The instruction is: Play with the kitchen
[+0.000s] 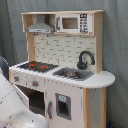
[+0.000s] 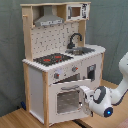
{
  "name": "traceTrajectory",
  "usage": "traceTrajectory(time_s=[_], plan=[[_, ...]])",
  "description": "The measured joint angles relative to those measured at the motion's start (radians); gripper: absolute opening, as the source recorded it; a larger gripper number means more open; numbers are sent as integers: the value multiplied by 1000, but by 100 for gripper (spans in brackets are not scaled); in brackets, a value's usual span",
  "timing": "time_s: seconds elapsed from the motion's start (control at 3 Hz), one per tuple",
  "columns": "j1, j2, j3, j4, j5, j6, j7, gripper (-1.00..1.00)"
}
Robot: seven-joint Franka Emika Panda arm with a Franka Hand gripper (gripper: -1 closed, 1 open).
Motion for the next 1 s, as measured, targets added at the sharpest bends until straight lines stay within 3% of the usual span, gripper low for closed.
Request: traceTrajectory(time_s=[0.33, 0.67, 1.0], plan=[[-56, 1, -10, 1, -57, 11, 66, 100], [-72, 2, -103, 1, -83, 11, 93, 100], [-3, 22, -127, -1, -84, -21, 31, 100]])
